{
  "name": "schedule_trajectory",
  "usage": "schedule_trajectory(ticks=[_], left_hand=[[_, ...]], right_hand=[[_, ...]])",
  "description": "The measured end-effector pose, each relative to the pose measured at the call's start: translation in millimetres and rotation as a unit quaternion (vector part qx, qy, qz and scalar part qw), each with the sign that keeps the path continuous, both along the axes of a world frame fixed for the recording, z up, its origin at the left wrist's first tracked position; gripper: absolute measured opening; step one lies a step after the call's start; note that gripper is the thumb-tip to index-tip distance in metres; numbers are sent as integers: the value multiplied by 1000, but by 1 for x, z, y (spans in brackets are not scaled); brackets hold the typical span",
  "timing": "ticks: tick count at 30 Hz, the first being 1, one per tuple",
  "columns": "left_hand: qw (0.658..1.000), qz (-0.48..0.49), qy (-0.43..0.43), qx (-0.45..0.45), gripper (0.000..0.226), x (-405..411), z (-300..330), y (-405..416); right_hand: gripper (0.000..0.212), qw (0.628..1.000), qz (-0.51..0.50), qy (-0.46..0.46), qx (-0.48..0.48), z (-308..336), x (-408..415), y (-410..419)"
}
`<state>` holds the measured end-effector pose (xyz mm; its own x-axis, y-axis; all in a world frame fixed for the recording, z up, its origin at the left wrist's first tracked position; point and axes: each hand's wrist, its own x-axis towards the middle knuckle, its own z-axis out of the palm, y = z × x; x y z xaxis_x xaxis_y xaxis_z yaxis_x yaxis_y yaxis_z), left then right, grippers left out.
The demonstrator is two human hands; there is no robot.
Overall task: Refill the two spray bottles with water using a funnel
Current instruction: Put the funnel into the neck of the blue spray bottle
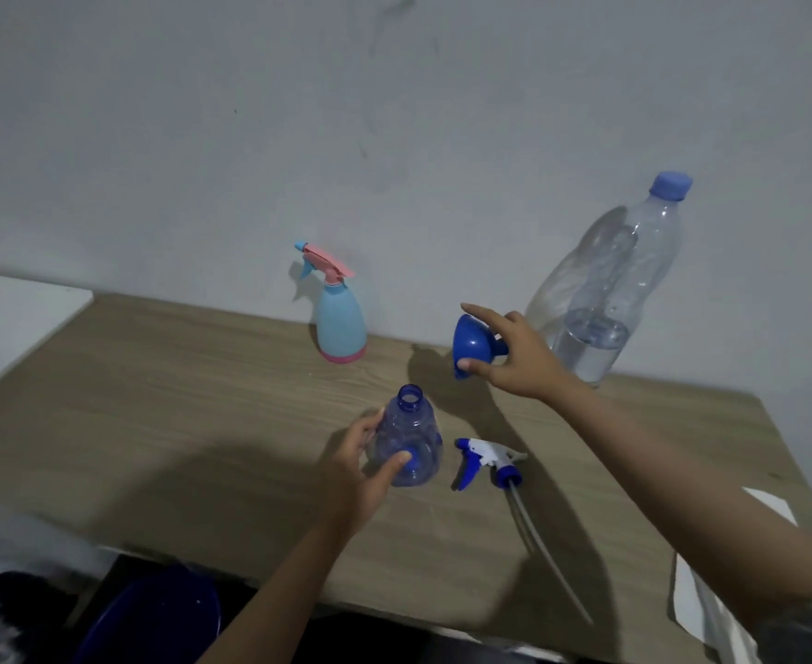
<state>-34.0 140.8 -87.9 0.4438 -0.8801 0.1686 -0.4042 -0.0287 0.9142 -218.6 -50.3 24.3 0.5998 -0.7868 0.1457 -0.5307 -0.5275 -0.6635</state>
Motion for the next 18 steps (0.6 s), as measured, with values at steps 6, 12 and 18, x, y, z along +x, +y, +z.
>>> schedule_trajectory(ticks=[6, 12, 18], left_hand=[[1000, -9, 19, 9, 59, -1, 10, 5], [999, -34, 16, 34, 52, -1, 25, 10], [998, -38, 9, 47, 50, -3, 38, 17]], right_hand=[[56, 995, -4, -96, 15, 26, -5, 53], [42, 957, -35, -236, 163, 33, 2, 91], [26, 927, -58, -294, 225, 34, 14, 113]])
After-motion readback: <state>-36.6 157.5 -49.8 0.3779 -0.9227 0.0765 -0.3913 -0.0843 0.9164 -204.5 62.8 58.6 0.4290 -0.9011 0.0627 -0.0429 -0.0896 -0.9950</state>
